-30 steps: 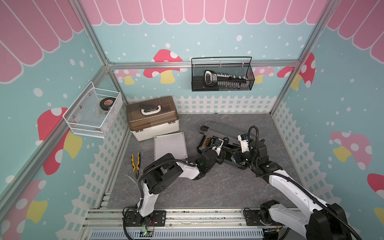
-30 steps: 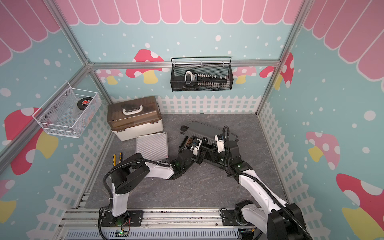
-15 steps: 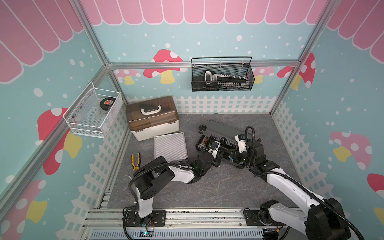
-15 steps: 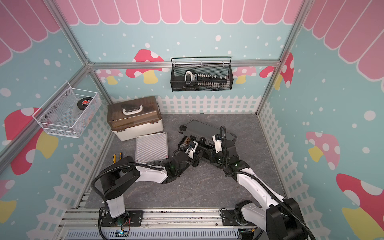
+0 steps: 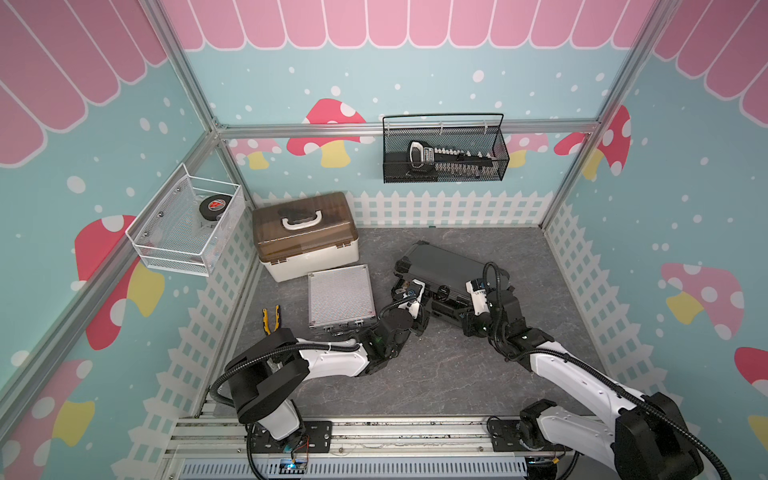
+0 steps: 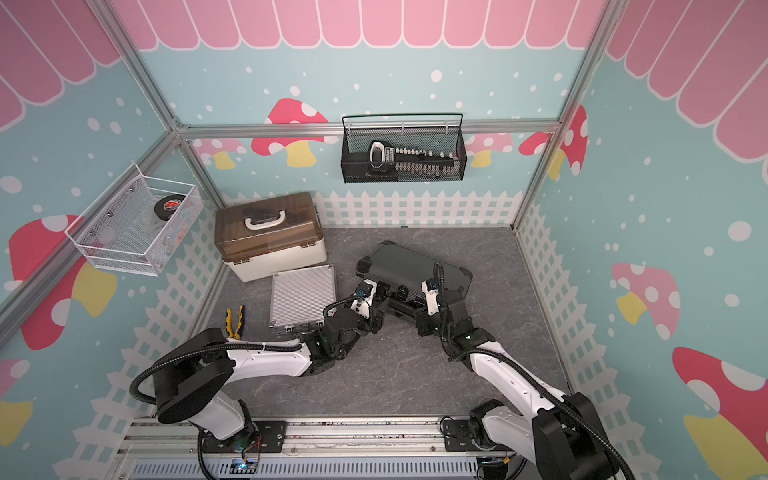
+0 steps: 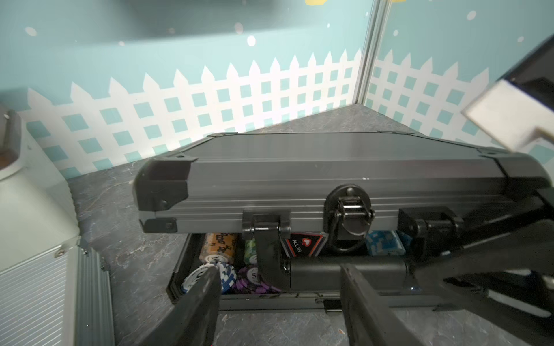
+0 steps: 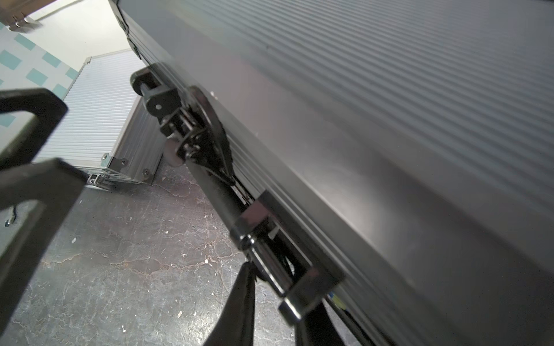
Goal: Close the poker set cases
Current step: Close the lid of the poker set case.
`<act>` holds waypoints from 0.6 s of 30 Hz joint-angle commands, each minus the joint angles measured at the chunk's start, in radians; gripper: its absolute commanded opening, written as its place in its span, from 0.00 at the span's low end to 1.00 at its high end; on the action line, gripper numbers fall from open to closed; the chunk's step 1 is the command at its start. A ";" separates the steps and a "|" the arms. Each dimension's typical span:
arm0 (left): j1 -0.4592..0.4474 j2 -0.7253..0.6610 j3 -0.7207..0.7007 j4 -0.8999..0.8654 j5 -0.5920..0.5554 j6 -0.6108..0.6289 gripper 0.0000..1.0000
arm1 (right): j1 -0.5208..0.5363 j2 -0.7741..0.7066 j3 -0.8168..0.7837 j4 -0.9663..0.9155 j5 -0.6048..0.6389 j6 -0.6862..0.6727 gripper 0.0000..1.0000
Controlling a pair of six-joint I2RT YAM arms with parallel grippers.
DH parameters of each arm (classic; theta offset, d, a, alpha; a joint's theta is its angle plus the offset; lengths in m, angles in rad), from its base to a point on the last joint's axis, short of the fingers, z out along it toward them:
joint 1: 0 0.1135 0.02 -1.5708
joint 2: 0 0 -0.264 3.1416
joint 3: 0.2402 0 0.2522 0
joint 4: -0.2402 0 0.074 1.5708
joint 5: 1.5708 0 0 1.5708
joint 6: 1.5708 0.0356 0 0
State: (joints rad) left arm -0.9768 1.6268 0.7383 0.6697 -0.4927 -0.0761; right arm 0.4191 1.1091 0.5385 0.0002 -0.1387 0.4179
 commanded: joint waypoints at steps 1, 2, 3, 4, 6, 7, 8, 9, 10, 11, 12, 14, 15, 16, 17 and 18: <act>-0.002 0.002 0.032 -0.021 -0.057 0.040 0.64 | 0.008 0.032 -0.005 0.029 0.090 -0.012 0.15; 0.000 0.010 0.042 -0.019 -0.063 0.045 0.64 | 0.013 0.043 -0.005 0.032 0.095 -0.014 0.16; 0.002 0.019 0.053 -0.019 -0.069 0.047 0.64 | 0.021 0.053 -0.003 0.032 0.099 -0.016 0.16; 0.003 0.027 0.063 -0.019 -0.068 0.048 0.64 | 0.028 0.062 -0.003 0.031 0.104 -0.017 0.16; 0.007 0.046 0.086 -0.021 -0.069 0.050 0.64 | 0.044 0.080 -0.003 0.031 0.115 -0.019 0.16; 0.010 0.052 0.096 -0.022 -0.066 0.051 0.64 | 0.051 0.087 -0.005 0.032 0.119 -0.019 0.16; 0.012 0.061 0.108 -0.025 -0.067 0.054 0.64 | 0.058 0.093 -0.007 0.030 0.125 -0.019 0.16; 0.015 0.068 0.119 -0.026 -0.067 0.057 0.64 | 0.065 0.099 -0.008 0.031 0.131 -0.019 0.16; 0.018 0.073 0.129 -0.029 -0.066 0.058 0.64 | 0.069 0.102 -0.010 0.031 0.137 -0.019 0.16; 0.022 0.080 0.138 -0.031 -0.064 0.059 0.64 | 0.074 0.105 -0.012 0.032 0.143 -0.019 0.16; 0.026 0.086 0.148 -0.036 -0.062 0.058 0.64 | 0.078 0.107 -0.014 0.035 0.150 -0.019 0.17; 0.034 0.098 0.165 -0.044 -0.057 0.056 0.64 | 0.083 0.109 -0.016 0.037 0.155 -0.019 0.17; 0.038 0.106 0.171 -0.049 -0.054 0.056 0.64 | 0.084 0.110 -0.015 0.037 0.158 -0.019 0.18; 0.042 0.113 0.181 -0.051 -0.052 0.056 0.63 | 0.088 0.112 -0.014 0.037 0.160 -0.021 0.18; 0.047 0.121 0.191 -0.055 -0.049 0.056 0.64 | 0.091 0.112 -0.014 0.037 0.160 -0.023 0.19; 0.052 0.130 0.202 -0.060 -0.044 0.055 0.64 | 0.094 0.110 -0.014 0.036 0.161 -0.026 0.20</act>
State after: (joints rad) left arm -0.9382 1.7309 0.9039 0.6361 -0.5385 -0.0399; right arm 0.5041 1.2106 0.5255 -0.0185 -0.0128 0.4046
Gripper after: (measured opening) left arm 0.636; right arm 0.191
